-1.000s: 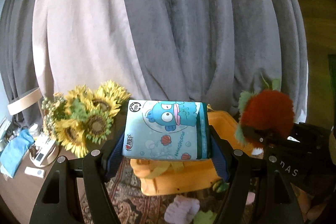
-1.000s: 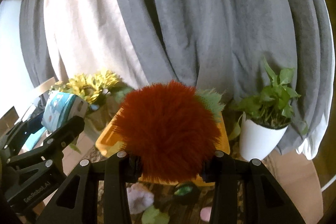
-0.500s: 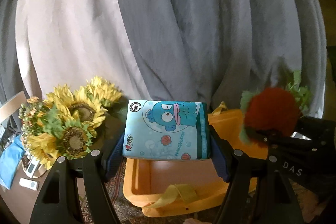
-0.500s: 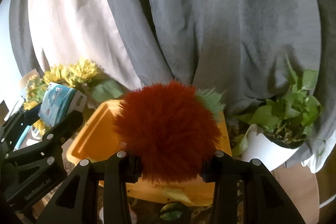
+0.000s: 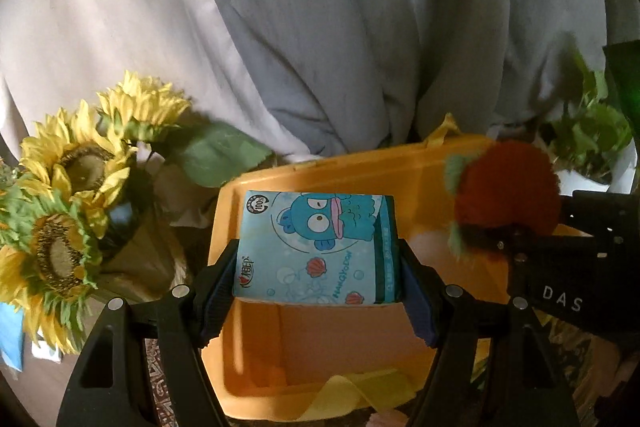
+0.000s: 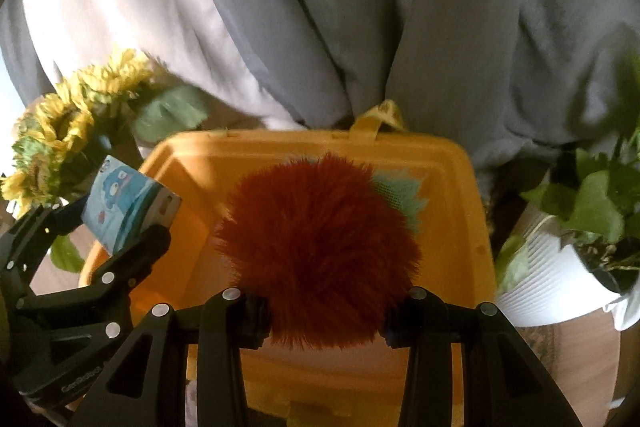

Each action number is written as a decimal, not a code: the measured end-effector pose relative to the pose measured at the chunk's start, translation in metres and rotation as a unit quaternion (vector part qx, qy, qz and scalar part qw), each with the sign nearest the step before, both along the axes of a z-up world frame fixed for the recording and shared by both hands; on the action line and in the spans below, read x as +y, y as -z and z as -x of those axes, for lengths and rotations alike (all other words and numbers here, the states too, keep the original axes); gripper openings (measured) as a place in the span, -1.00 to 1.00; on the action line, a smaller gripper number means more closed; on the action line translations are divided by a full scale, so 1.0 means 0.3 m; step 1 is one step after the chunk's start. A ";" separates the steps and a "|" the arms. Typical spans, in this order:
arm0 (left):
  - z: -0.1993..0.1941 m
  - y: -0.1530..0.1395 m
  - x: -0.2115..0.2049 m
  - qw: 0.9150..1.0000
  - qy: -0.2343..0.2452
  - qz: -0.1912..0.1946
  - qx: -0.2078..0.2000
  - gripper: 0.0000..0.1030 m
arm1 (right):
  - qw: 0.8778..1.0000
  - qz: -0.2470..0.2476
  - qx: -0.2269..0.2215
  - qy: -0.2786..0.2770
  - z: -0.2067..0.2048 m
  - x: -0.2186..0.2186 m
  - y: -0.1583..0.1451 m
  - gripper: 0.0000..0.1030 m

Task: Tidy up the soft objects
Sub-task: 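Carry both held items over the orange crate and open both tools, then withdraw both tools from the crate back toward the rug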

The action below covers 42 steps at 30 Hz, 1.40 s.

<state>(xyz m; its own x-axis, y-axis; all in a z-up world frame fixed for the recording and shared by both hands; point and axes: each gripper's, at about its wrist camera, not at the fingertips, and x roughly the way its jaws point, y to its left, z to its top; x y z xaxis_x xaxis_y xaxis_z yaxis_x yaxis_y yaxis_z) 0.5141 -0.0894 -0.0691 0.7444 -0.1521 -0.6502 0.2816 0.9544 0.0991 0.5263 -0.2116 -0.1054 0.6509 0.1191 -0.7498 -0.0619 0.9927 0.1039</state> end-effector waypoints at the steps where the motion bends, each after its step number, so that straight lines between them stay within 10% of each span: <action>1: -0.006 0.005 -0.002 1.000 0.000 -0.001 0.000 0.47 | 1.000 -0.001 0.006 -0.002 -0.006 0.000 0.008 -0.17; 9: -0.008 0.008 0.006 1.000 -0.004 -0.012 -0.007 0.78 | 0.999 -0.020 0.032 0.003 -0.025 -0.022 0.046 0.28; 42: 0.472 -0.208 0.117 0.992 -0.019 0.046 -0.119 0.89 | 0.982 0.024 -0.166 0.082 0.510 -0.010 -0.256 0.42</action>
<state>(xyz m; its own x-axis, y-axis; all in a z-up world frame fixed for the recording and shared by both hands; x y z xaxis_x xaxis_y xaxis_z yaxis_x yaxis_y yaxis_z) 0.3725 -0.0543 -0.0066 0.8816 -0.1717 -0.4397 0.2245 0.9719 0.0706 0.3733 -0.2145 -0.0286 0.8678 -0.0380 -0.4954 0.0766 0.9954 0.0578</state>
